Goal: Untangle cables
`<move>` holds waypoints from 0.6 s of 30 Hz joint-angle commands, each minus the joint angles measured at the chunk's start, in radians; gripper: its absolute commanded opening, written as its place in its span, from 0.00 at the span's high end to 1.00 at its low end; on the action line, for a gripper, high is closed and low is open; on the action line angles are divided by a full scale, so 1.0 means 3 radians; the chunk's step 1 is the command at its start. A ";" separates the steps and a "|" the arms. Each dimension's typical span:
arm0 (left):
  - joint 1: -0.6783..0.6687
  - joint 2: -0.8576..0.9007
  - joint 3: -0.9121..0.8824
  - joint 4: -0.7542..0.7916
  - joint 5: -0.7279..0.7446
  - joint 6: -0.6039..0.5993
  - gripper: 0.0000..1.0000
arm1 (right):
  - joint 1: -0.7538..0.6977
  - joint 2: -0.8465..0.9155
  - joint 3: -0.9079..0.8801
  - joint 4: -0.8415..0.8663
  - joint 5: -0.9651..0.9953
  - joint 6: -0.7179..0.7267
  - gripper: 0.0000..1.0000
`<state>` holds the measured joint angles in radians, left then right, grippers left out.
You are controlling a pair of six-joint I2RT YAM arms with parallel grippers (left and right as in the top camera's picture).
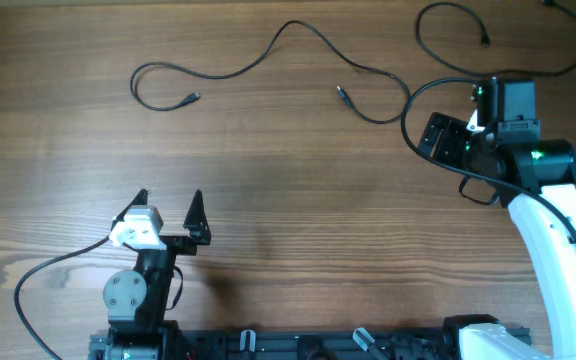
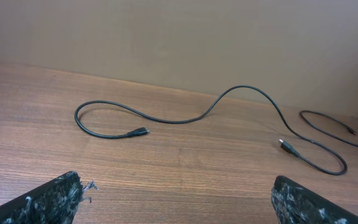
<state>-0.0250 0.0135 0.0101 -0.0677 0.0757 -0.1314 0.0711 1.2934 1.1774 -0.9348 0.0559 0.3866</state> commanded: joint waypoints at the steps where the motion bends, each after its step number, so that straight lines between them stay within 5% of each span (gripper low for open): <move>1: 0.0019 -0.0029 -0.0014 -0.0017 -0.0032 0.0076 0.00 | -0.0001 -0.0008 0.0000 0.0023 -0.0011 -0.0062 0.00; 5: 0.0019 -0.0029 -0.0014 -0.0017 -0.0032 0.0076 0.00 | -0.0001 -0.0240 -0.0029 0.0201 0.0067 -0.0032 0.00; 8: 0.0019 -0.0029 -0.0014 -0.0017 -0.0032 0.0076 0.00 | -0.0001 -0.0618 -0.0277 0.0835 0.0032 0.0256 0.00; 18: 0.0019 -0.0029 -0.0014 -0.0017 -0.0032 0.0076 0.00 | -0.0001 -0.1770 -0.2127 0.3675 -0.0189 0.0277 0.00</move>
<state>-0.0250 0.0139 0.0101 -0.0677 0.0757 -0.1310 0.0711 0.8471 0.6918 0.0185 0.0219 0.4664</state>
